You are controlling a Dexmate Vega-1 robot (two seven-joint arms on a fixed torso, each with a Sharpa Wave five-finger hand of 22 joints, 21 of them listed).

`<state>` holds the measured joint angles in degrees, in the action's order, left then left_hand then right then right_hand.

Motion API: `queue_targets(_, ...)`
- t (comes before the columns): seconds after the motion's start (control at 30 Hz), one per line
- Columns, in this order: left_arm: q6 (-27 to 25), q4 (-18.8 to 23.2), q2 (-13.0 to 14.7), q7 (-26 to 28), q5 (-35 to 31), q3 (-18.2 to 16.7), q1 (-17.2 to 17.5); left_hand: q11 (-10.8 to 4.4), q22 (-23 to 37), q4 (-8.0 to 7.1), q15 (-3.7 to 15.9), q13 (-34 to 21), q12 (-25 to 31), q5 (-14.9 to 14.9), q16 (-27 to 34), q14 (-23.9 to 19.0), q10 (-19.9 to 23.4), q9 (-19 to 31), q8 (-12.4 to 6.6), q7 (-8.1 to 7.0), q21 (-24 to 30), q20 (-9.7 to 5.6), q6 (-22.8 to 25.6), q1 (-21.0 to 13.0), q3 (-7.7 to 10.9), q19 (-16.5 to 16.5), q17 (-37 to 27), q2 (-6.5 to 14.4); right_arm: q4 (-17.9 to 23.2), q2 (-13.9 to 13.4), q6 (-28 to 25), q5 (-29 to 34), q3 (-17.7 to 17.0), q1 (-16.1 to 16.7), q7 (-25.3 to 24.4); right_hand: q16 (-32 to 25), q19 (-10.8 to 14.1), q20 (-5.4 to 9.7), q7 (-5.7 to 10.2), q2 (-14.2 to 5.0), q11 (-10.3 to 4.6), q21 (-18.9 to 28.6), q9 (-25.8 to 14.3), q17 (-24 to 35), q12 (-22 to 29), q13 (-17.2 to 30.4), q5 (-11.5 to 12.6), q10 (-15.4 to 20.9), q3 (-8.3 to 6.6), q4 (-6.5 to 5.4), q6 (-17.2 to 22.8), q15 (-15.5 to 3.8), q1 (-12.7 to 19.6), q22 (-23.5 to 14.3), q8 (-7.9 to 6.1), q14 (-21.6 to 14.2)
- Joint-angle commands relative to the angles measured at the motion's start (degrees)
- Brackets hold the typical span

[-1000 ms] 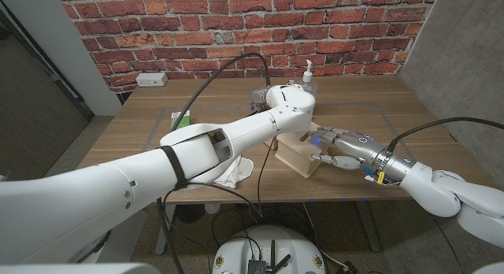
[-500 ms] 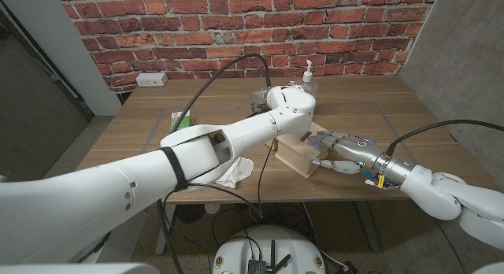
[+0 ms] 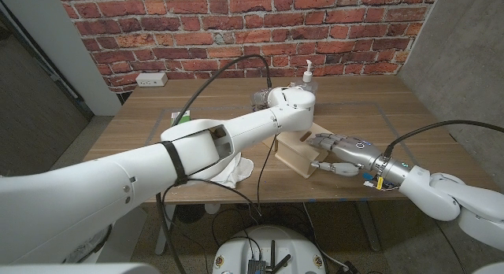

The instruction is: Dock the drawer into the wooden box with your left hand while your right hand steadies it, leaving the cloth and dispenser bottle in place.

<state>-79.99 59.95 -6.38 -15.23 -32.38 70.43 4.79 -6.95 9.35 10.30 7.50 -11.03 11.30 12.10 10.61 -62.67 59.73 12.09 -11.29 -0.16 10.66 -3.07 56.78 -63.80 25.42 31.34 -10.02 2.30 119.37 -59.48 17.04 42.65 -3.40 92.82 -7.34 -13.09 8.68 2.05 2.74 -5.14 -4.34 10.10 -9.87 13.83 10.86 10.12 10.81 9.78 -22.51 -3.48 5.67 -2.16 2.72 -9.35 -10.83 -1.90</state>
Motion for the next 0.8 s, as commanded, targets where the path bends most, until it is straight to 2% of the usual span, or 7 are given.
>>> queue_targets(0.03,0.0,-1.2,-0.2,2.7,3.8,0.5,-0.8,-4.38,0.1,-0.06,6.44,-0.1,0.2,0.2,0.4,-4.1,4.1,0.2,-0.27,1.08,0.0,-7.26,0.7,-4.2,-0.04,0.5,-0.3,4.6,-0.5,-1.0,0.2,-0.5,1.2,-1.5,1.0,-0.3,-0.2,4.02,-0.18,-1.89,0.10,0.3,-0.2,0.0,0.3,0.2,-0.1,0.7,-0.23,-0.40,0.7,-2.68,-0.7,-0.1,-0.31,-0.9)
queue_targets(0.23,0.0,-2.3,-0.7,1.1,2.7,0.1,-1.1,-4.21,0.1,-0.05,6.44,-0.1,0.2,0.2,0.4,-4.1,4.2,0.2,-0.30,1.10,0.0,-7.23,0.7,-4.3,-0.05,0.5,-0.3,4.6,-0.9,-1.8,0.4,-0.8,1.7,-2.2,1.3,-0.1,-0.4,4.14,-0.21,-1.83,-0.02,0.3,-0.2,-0.1,0.0,0.2,-0.1,0.3,-0.24,-0.52,0.7,-2.62,-0.9,-0.1,-0.24,-0.5)
queue_targets(0.8,0.0,-3.6,-1.8,-10.4,-10.8,-2.6,0.0,-4.30,0.1,0.01,6.44,-0.1,0.1,0.3,0.4,-4.0,4.0,0.2,-0.29,1.14,-0.1,-7.27,0.6,-4.4,-0.13,0.5,-0.3,4.5,-1.6,-3.2,-0.1,-0.9,3.0,-3.5,0.9,0.1,-0.5,4.22,-0.30,-1.79,0.11,0.4,-0.2,-0.2,-0.1,0.2,-0.1,0.2,-0.34,-0.64,0.9,-2.44,-1.0,-0.1,-0.19,-0.3)
